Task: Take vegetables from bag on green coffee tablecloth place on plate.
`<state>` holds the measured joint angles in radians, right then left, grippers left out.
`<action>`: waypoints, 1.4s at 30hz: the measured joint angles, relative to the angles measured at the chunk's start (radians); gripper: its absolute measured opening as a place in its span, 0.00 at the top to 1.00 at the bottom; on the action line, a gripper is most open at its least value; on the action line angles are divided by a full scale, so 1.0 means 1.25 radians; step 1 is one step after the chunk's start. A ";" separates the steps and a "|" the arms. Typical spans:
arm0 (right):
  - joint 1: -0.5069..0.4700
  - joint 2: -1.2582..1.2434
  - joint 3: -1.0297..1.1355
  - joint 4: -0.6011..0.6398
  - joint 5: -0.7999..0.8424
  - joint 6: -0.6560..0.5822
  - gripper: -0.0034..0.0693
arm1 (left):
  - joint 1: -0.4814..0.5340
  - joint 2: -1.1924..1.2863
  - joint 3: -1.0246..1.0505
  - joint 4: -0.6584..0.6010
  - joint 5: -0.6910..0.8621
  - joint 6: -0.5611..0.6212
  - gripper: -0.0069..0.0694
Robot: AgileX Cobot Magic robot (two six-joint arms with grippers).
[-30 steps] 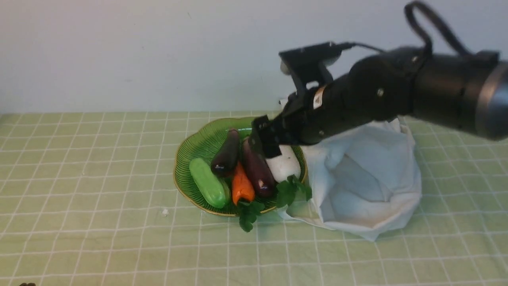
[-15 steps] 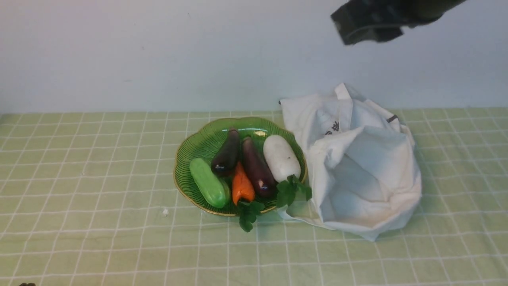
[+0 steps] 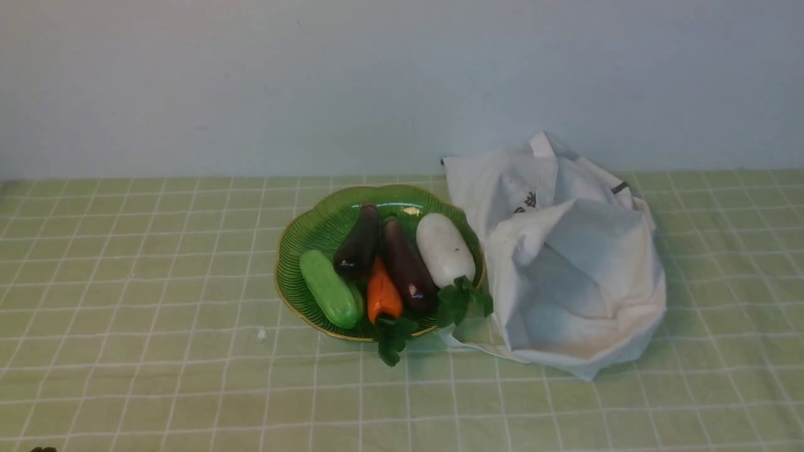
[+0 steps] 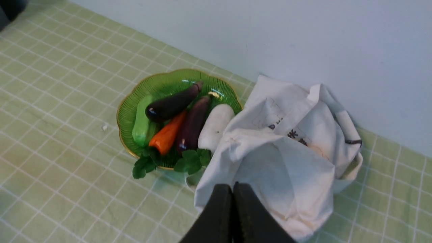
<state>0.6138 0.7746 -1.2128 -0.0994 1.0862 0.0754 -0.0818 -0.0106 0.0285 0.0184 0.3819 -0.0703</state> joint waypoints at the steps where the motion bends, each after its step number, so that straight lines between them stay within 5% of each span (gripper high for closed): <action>1: 0.000 -0.043 0.076 0.004 -0.074 0.002 0.98 | 0.000 0.000 0.000 0.000 0.000 0.000 0.91; 9: 0.000 -0.170 0.544 0.060 -0.677 0.003 0.98 | 0.000 0.000 0.000 0.000 0.000 0.000 0.91; 14: 0.000 -0.173 0.638 0.064 -0.856 0.003 0.98 | 0.000 0.000 0.000 0.000 0.000 0.000 0.91; 36: -0.001 -0.214 0.738 0.061 -0.711 0.006 0.98 | 0.000 0.000 0.000 0.000 0.000 0.000 0.91; 42: -0.098 -0.378 0.857 0.059 -0.705 0.006 0.98 | 0.000 0.000 0.000 0.000 0.000 0.000 0.91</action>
<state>0.4919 0.3025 -0.1415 -0.0254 0.2050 0.0830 -0.0818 -0.0106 0.0285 0.0184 0.3819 -0.0703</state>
